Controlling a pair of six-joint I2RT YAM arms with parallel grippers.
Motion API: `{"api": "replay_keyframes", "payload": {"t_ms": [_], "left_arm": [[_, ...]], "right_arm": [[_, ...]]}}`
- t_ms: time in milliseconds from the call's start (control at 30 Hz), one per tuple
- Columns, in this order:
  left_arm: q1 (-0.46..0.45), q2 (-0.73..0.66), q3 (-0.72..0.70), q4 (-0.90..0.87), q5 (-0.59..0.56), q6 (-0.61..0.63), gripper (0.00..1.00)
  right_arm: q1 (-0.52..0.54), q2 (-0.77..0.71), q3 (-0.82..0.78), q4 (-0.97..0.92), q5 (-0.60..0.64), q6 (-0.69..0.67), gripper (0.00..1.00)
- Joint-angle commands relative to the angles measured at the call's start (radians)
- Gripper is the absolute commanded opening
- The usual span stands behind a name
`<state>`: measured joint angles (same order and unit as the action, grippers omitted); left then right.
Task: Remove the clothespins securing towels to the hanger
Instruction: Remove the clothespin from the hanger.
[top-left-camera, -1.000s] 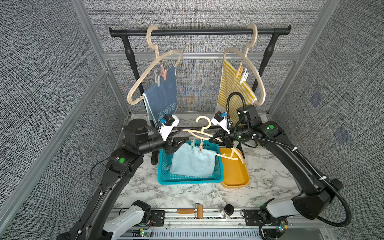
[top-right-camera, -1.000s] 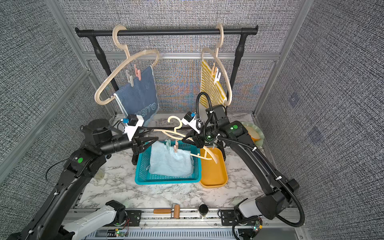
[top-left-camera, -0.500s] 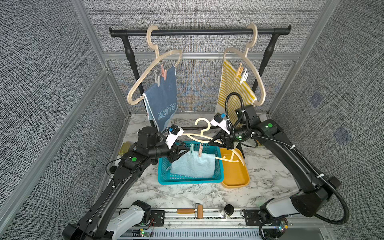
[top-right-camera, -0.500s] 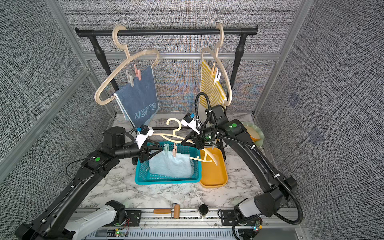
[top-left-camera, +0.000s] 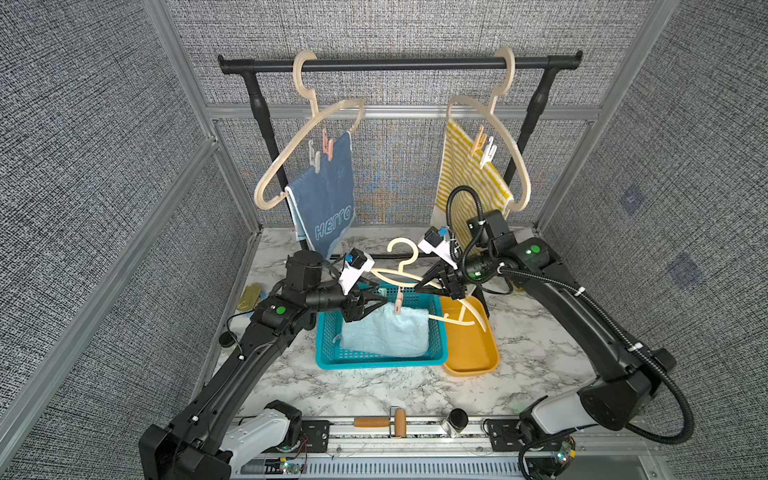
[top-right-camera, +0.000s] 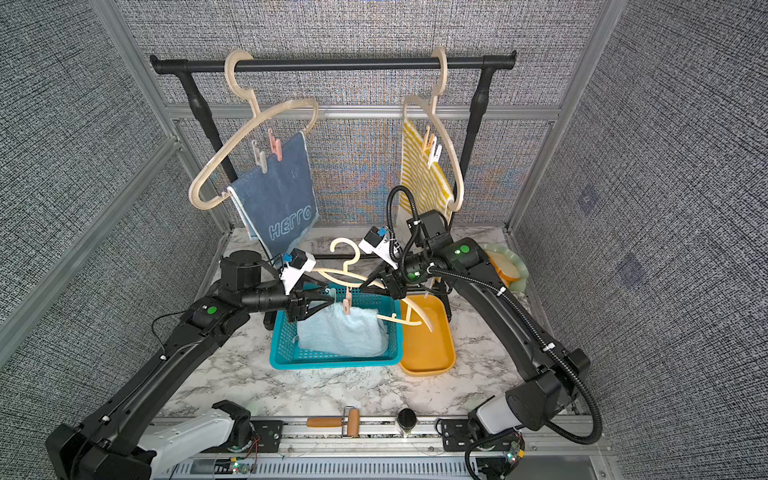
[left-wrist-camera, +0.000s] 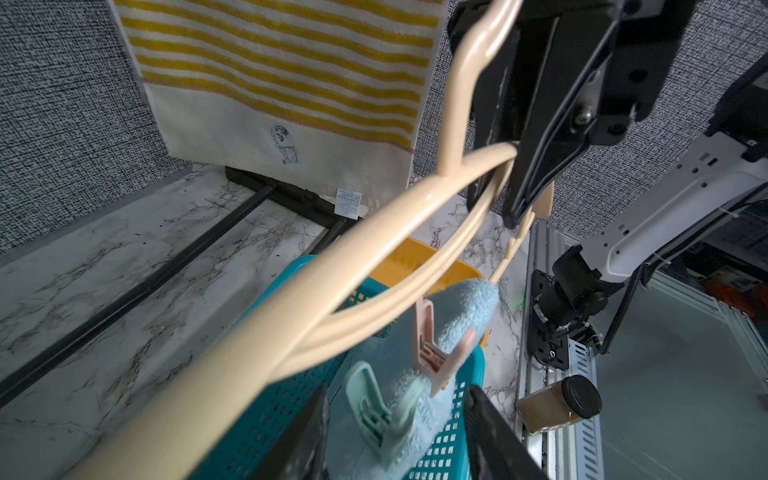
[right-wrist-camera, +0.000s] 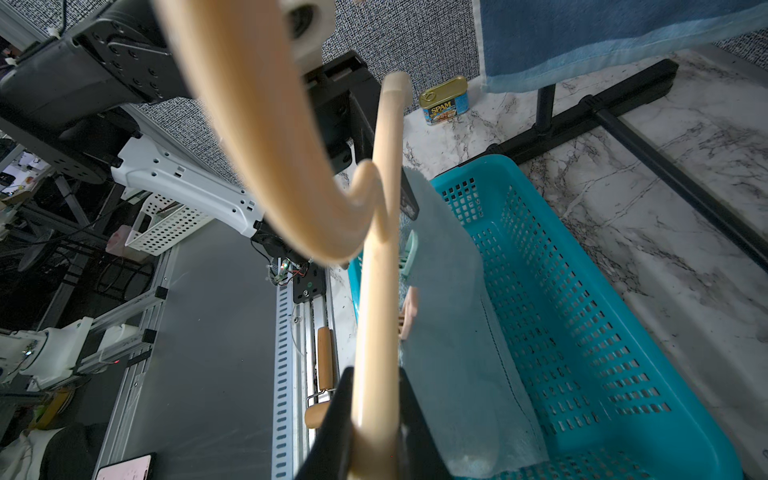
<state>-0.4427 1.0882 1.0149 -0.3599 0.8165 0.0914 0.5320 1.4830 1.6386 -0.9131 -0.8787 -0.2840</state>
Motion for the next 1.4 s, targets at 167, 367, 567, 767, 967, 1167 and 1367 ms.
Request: {"api": "replay_keyframes", "payload": {"t_ms": [167, 367, 567, 767, 967, 1167, 1367], "left_arm": [[0.001, 0.024, -0.013, 0.012, 0.016, 0.033, 0.55], [0.0, 0.014, -0.035, 0.07, 0.071, 0.002, 0.56], [-0.001, 0.03, -0.047, 0.083, 0.132, -0.009, 0.57], [-0.001, 0.052, -0.049, 0.087, 0.16, -0.015, 0.57], [-0.001, 0.049, -0.055, 0.075, 0.199, -0.003, 0.47], [-0.001, 0.03, -0.074, 0.068, 0.204, 0.008, 0.39], [-0.001, 0.038, -0.076, 0.077, 0.232, 0.009, 0.53]], "right_arm": [[0.008, -0.003, 0.025, -0.017, -0.064, -0.018, 0.0], [0.009, -0.004, 0.027, -0.021, -0.077, -0.02, 0.0], [0.011, 0.005, 0.032, -0.032, -0.098, -0.027, 0.0], [0.01, 0.006, 0.035, -0.028, -0.111, -0.025, 0.0], [0.01, 0.024, 0.05, -0.062, -0.122, -0.055, 0.0], [0.008, 0.032, 0.053, -0.073, -0.146, -0.071, 0.0], [0.008, 0.041, 0.058, -0.086, -0.165, -0.082, 0.0]]}}
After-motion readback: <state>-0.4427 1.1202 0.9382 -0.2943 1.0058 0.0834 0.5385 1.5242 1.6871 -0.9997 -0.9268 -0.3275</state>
